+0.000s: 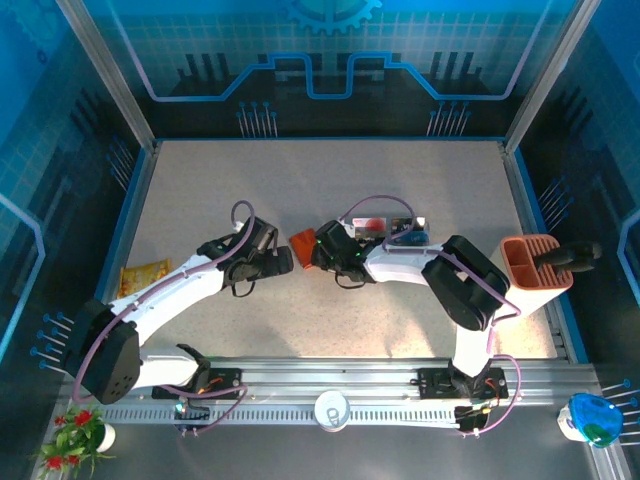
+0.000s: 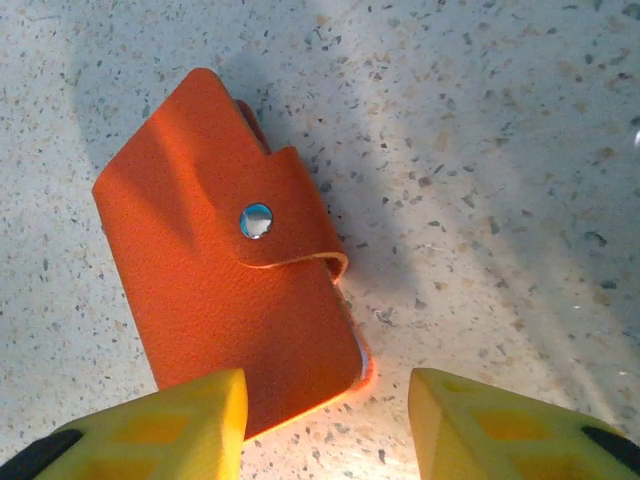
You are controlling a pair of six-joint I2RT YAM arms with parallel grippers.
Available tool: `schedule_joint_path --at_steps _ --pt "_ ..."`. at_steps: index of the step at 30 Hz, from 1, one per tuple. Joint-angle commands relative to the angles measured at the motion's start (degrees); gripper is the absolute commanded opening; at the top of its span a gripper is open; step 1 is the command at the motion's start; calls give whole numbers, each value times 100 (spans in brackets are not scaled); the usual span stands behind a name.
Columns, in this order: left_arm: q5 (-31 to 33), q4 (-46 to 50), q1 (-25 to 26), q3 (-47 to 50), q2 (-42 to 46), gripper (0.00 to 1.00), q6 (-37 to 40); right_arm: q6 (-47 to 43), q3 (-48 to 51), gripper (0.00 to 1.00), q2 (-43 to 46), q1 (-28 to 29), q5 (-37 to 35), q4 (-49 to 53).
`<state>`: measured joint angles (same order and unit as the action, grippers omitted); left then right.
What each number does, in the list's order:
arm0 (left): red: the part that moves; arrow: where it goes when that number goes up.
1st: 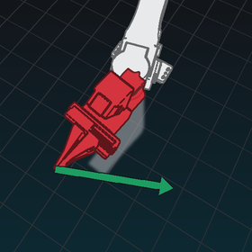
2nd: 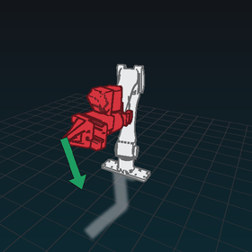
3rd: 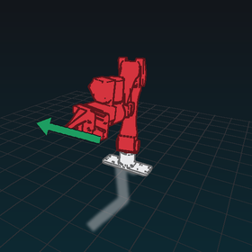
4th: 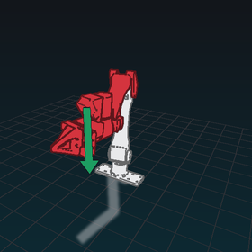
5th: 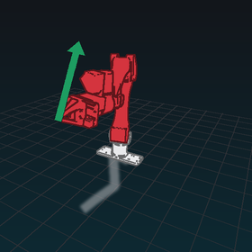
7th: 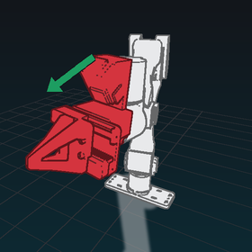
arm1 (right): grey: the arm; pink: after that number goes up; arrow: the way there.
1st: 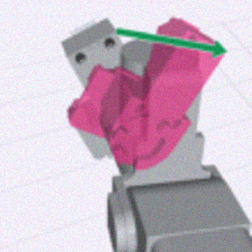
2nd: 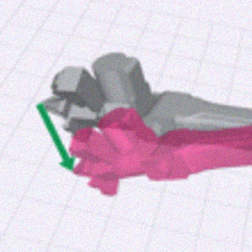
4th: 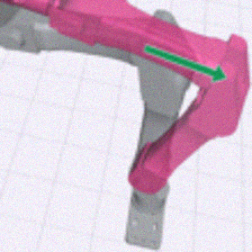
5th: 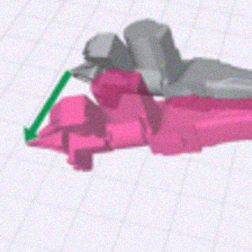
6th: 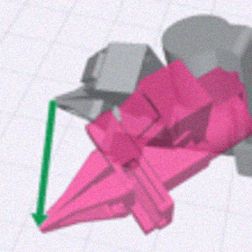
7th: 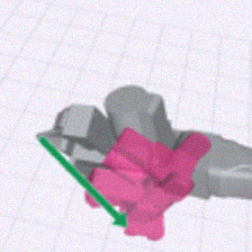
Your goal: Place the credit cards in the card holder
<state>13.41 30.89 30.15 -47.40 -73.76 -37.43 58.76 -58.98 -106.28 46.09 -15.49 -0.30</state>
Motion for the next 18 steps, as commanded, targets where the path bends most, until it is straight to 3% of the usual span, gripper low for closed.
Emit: schedule_joint_path --at_steps 1,11,18 --pt "-49 -40 -29 99 19 99 25 128 -119 45 -154 -102 153 -263" --pt "-67 -34 -27 107 -41 99 -25 197 -143 33 -342 -246 452 -588" --pt "-110 -39 -27 108 -95 99 -102 209 37 1 -247 -294 669 -915"
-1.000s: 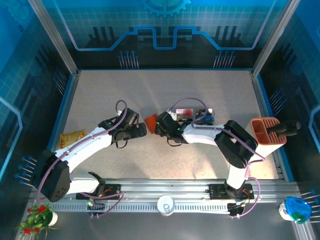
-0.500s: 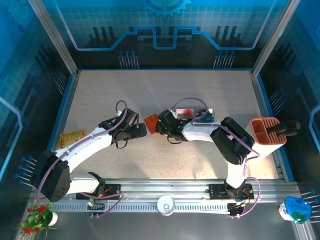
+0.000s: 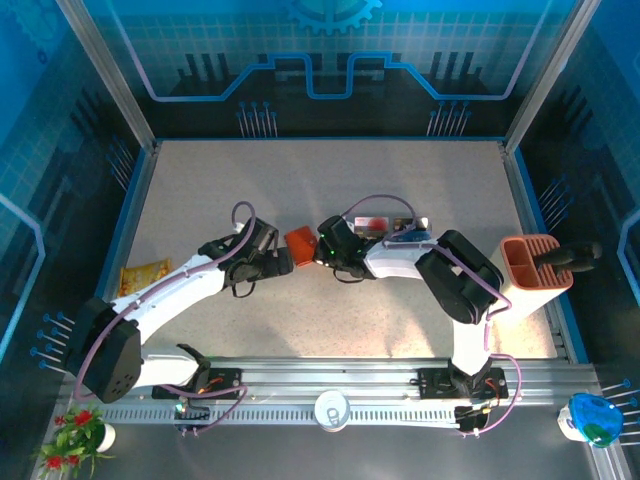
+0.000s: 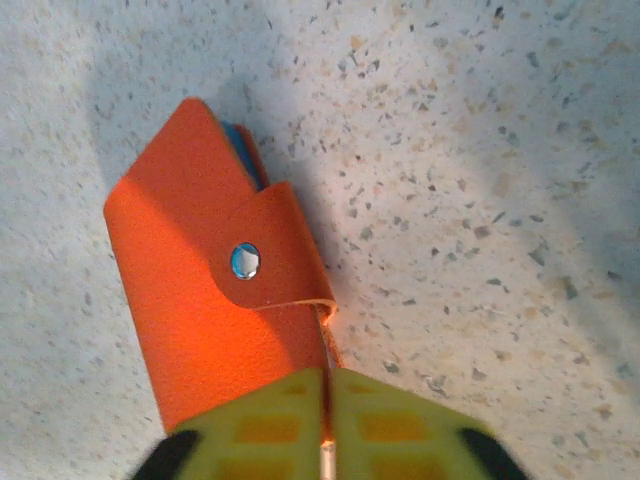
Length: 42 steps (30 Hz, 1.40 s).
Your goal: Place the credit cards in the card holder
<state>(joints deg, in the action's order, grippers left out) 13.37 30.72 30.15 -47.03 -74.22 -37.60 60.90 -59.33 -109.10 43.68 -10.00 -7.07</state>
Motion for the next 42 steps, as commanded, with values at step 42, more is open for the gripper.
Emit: schedule_joint_path --at_steps 42 --pt "-1659 -3910 -581 1577 1880 99 -3490 1107 1734 0 3431 757 494 -2571"
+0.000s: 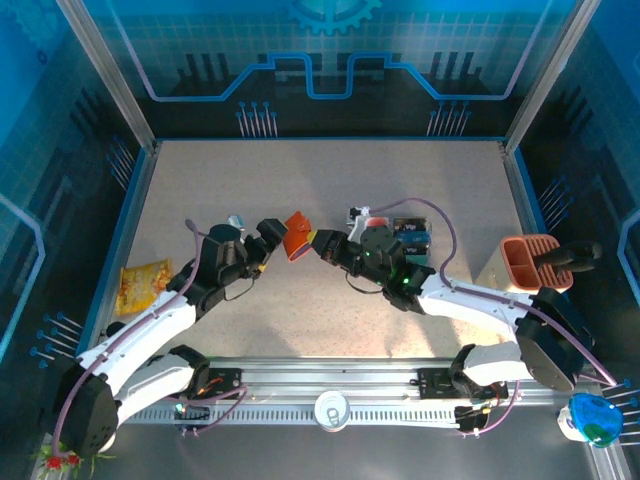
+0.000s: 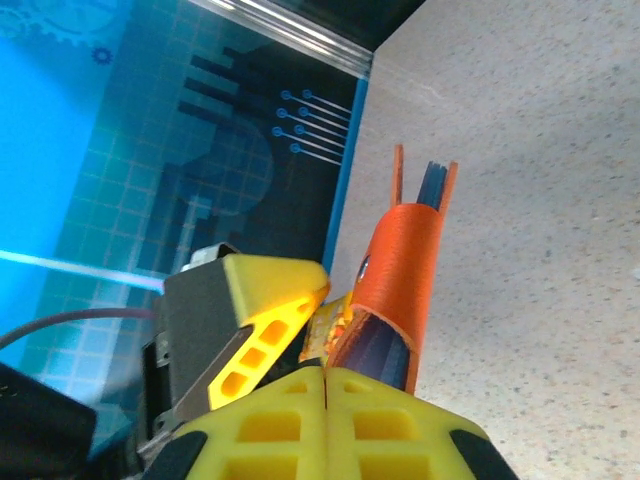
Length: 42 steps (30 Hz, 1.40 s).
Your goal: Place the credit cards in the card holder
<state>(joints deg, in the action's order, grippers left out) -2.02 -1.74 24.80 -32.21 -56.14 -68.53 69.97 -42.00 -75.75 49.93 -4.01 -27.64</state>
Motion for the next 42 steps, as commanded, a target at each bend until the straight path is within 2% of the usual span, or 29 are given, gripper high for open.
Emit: schedule_joint_path --at_steps 1,7,18,26,36,37,39,42 --pt "-91 -758 -46 124 96 99 -465 217 -19 0 87 161 -108 -535" --pt "107 -1347 -45 365 240 93 -778 431 -37 0 -110 254 -56 -815" --pt "235 -1900 -51 658 323 52 -952 558 6 0 -250 318 -82 -983" --pt "276 -1992 -47 678 332 43 -943 604 78 0 -263 333 -122 -936" --pt "285 -2143 -47 735 327 11 -584 567 269 0 -121 342 -167 -667" --pt "275 -2146 -51 741 332 9 -512 548 296 1 -80 341 -170 -613" --pt "236 -2146 -54 749 339 4 -336 448 368 12 65 333 -158 -404" --pt "138 -2191 -63 779 347 0 6 124 446 25 469 271 -175 470"
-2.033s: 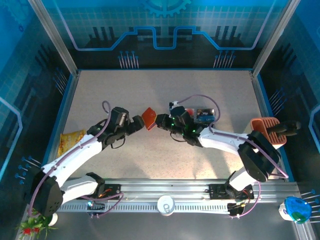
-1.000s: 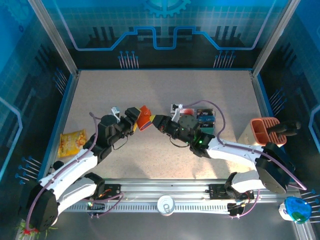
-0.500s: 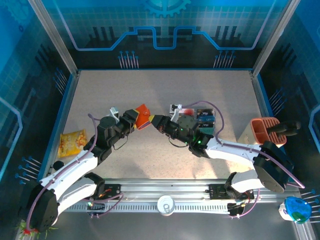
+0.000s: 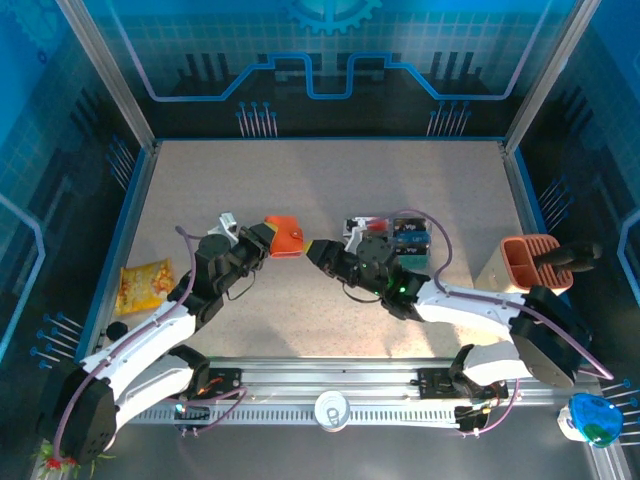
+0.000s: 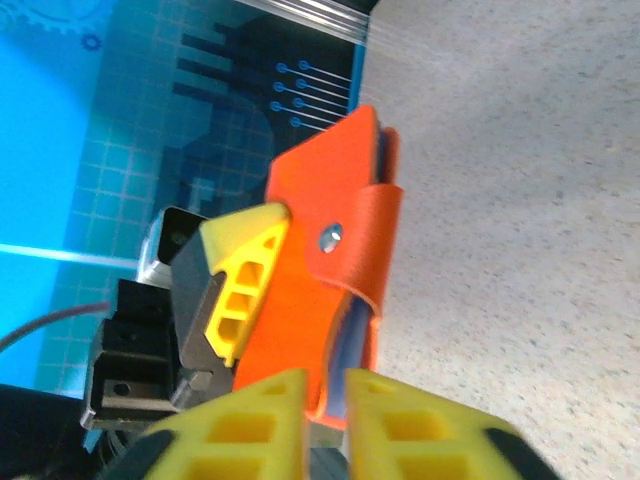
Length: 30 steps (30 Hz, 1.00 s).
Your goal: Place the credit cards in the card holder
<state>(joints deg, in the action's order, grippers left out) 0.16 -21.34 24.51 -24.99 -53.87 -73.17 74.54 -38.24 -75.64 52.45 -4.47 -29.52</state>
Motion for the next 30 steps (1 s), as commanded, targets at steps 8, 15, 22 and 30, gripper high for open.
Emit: schedule_joint_path --at_steps 8,15,22,30 --pt "-817 70 -51 -279 105 0 2161 -2414 -833 49 1154 -267 -575 3905" --pt "-959 346 -43 -401 97 0 2572 -3259 -1895 56 491 -249 -628 4640" --pt "-983 259 -35 -401 -44 0 2428 -3398 -2572 57 -400 -103 -496 4496" --pt "-948 257 -27 -421 -97 0 2386 -3376 -2960 57 -980 26 -432 4240"
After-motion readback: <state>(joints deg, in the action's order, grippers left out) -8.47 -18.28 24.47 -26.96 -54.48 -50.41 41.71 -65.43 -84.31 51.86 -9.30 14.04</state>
